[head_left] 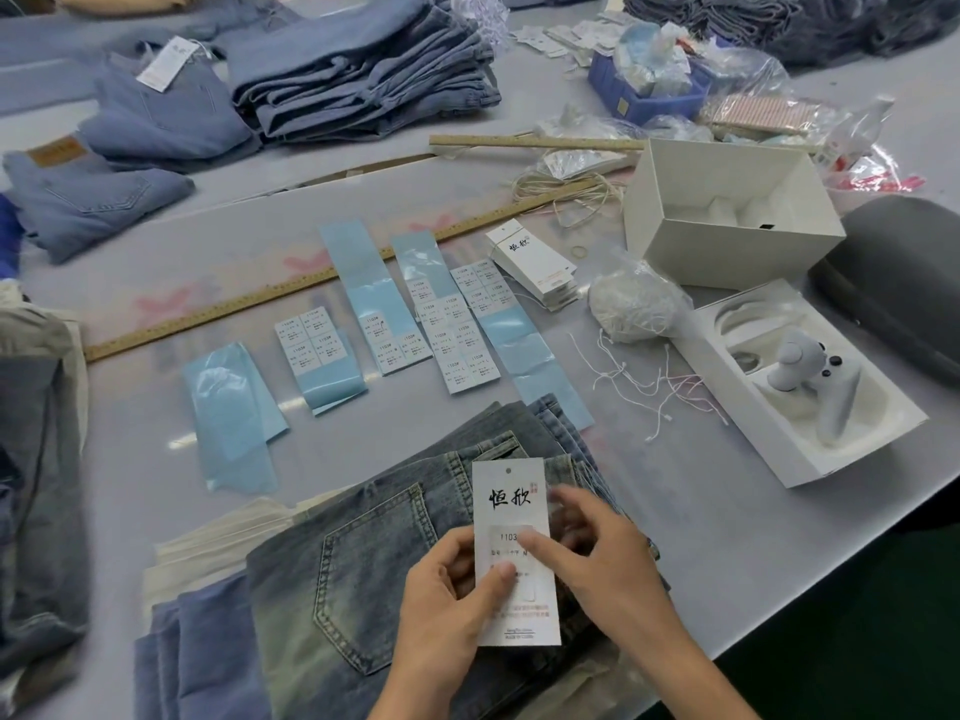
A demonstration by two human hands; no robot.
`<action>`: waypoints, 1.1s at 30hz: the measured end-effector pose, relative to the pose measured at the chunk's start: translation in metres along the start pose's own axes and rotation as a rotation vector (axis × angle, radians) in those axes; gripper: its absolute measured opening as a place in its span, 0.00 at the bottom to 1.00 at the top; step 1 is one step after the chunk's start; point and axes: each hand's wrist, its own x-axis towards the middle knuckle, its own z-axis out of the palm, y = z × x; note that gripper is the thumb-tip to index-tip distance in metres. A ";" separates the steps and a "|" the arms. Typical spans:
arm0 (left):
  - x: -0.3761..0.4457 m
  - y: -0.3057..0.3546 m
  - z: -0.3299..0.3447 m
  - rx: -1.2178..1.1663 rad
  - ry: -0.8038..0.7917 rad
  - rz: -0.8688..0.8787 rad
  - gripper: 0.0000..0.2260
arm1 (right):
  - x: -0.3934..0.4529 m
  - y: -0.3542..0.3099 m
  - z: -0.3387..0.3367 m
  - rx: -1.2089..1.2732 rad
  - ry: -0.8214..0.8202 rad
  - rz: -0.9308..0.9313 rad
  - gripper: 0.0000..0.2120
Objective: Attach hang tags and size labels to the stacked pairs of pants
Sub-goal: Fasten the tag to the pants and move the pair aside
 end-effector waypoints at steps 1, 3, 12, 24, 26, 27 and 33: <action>0.000 0.000 -0.001 -0.004 -0.020 0.003 0.17 | 0.002 0.000 -0.001 0.023 -0.065 0.000 0.10; -0.001 0.000 -0.003 0.003 -0.097 -0.008 0.20 | 0.003 -0.002 -0.002 0.052 -0.105 -0.013 0.03; 0.009 0.013 0.001 -0.031 0.052 0.018 0.18 | -0.009 -0.002 0.001 -0.057 -0.210 -0.107 0.13; 0.032 0.022 0.005 -0.131 0.295 -0.034 0.07 | 0.005 -0.016 0.002 -0.026 -0.374 -0.100 0.10; 0.037 0.024 0.000 -0.121 0.277 -0.050 0.04 | 0.021 -0.013 -0.006 -0.010 -0.281 -0.113 0.08; 0.039 0.024 -0.002 -0.100 0.255 -0.054 0.06 | 0.034 -0.011 -0.012 -0.003 -0.192 -0.121 0.04; 0.046 0.029 -0.009 0.084 0.116 -0.038 0.09 | 0.174 0.022 -0.048 -0.052 0.298 0.016 0.05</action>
